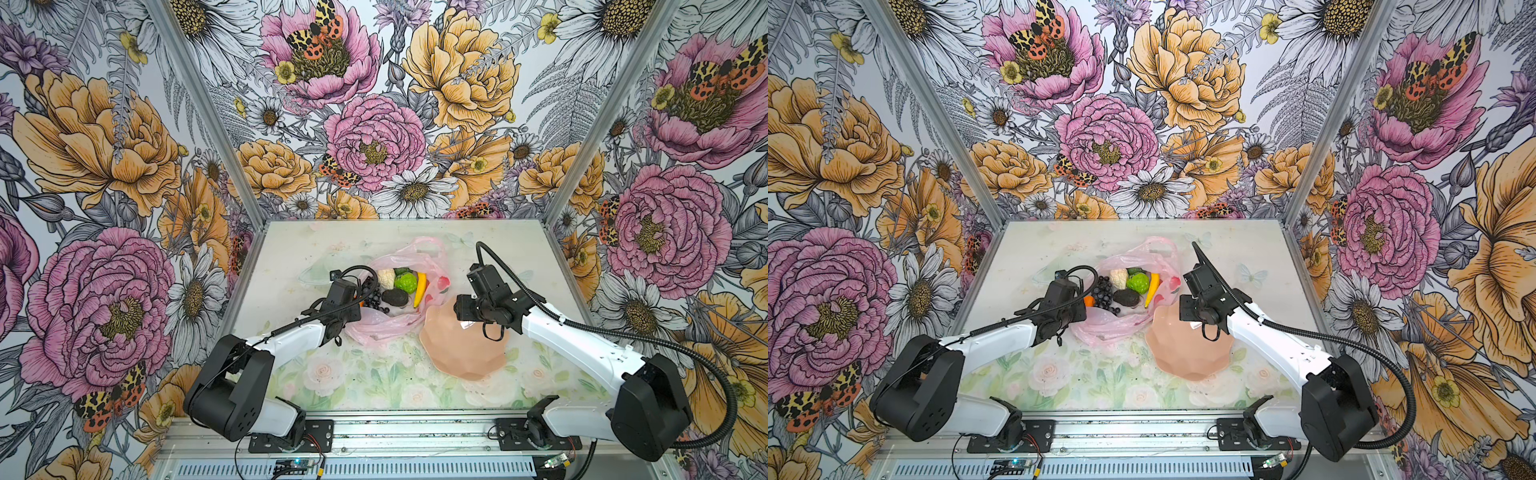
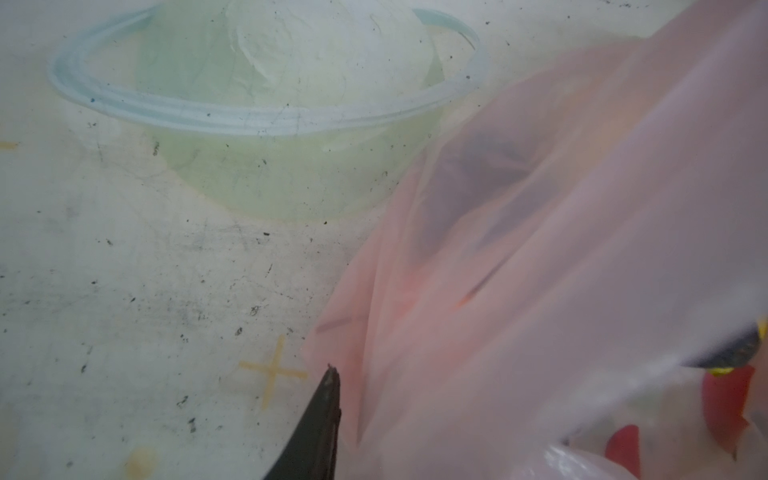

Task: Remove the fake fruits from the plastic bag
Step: 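Carry the lemon with the right gripper over the pink bowl and release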

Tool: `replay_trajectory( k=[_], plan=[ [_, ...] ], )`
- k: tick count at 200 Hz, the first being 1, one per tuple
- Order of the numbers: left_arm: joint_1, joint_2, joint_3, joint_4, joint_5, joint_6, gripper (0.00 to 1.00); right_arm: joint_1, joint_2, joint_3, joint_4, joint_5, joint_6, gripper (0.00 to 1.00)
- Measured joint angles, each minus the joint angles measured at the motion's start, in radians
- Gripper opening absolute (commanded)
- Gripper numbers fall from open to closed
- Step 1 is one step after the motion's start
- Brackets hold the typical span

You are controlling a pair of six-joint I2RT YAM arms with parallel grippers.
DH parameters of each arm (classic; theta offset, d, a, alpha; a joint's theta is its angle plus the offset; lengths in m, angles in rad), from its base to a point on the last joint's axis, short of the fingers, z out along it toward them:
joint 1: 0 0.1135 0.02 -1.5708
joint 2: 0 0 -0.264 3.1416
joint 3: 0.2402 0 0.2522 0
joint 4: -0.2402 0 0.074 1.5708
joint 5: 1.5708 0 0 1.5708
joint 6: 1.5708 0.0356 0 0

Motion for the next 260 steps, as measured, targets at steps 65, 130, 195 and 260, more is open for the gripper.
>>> replay_trajectory(
  k=[65,130,195,260],
  plan=[
    [-0.006,0.0,0.003,-0.001,-0.002,0.0,0.29,0.062,0.096,-0.052,0.048,0.0,0.035,0.55],
    [-0.006,0.0,0.005,-0.002,-0.008,0.0,0.29,0.076,0.169,-0.076,0.089,0.042,0.038,0.55],
    [-0.006,0.0,0.005,-0.002,-0.008,0.0,0.29,0.092,0.201,-0.077,0.108,0.078,0.038,0.56],
    [-0.006,0.0,0.006,-0.002,-0.008,0.0,0.29,0.092,0.214,-0.077,0.109,0.088,0.036,0.7]
  ],
)
